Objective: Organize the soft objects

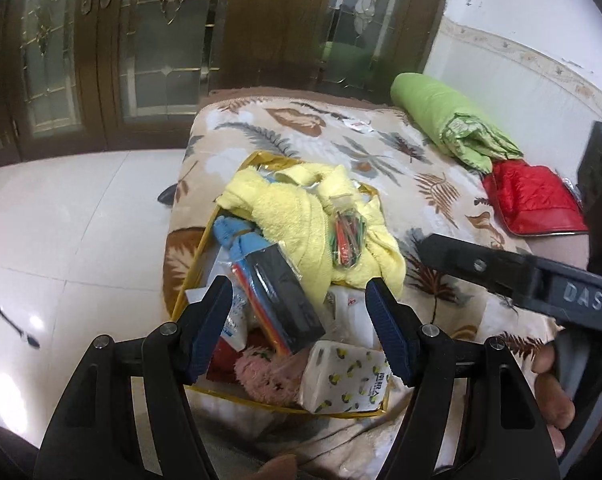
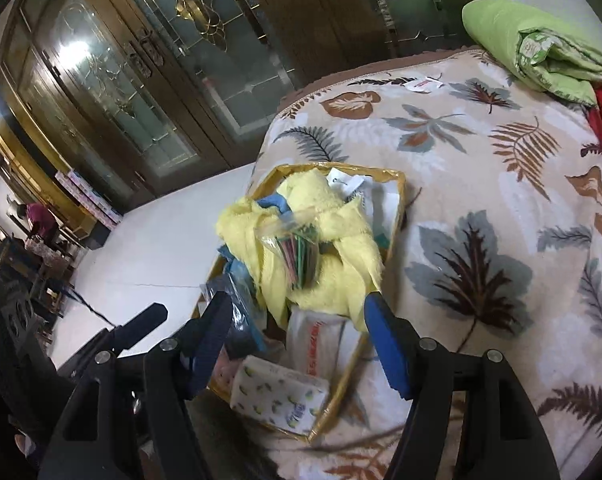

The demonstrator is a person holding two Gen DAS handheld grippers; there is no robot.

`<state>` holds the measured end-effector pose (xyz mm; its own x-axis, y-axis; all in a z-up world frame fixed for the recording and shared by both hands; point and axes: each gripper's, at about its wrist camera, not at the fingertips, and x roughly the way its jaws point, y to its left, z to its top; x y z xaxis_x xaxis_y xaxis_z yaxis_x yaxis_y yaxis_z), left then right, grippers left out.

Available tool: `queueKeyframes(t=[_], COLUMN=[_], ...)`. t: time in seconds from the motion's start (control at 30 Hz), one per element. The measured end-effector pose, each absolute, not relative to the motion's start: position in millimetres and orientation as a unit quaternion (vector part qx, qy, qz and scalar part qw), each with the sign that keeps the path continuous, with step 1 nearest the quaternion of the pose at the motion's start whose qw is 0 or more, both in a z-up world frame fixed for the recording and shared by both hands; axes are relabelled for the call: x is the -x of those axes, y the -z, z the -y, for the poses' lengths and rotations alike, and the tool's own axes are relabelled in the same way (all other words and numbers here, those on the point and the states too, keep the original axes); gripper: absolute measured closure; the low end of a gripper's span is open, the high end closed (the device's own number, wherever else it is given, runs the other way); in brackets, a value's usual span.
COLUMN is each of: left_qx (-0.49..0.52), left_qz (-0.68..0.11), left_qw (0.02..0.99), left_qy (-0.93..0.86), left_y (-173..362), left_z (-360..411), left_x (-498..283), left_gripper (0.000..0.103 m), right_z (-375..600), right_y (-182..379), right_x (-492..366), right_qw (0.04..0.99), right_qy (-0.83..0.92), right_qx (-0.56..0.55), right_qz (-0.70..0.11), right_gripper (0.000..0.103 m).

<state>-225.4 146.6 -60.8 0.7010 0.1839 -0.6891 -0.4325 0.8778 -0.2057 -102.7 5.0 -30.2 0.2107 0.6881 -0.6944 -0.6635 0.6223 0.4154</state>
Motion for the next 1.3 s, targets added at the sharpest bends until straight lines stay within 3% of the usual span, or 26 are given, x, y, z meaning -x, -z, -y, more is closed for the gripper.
queueKeyframes(t=[0.57, 0.73, 1.3], left_qx=[0.180, 0.180, 0.175], left_qz=[-0.368, -0.364, -0.356], left_qw=[0.893, 0.894, 0.895], left_qy=[-0.186, -0.189, -0.205], left_y=[66, 66, 64], left_z=[-148, -149, -151], left_x=[229, 233, 239], left_gripper=[0.033, 0.033, 0.033], right_z=[-5, -5, -11], right_y=[25, 20, 25], right_x=[126, 133, 141], right_qw=[0.806, 0.816, 0.809], right_qy=[-0.409, -0.405, -0.409], right_qx=[0.019, 0.022, 0.022], right_qz=[-0.427, -0.413, -0.422], right_gripper=[0.034, 0.026, 0.026])
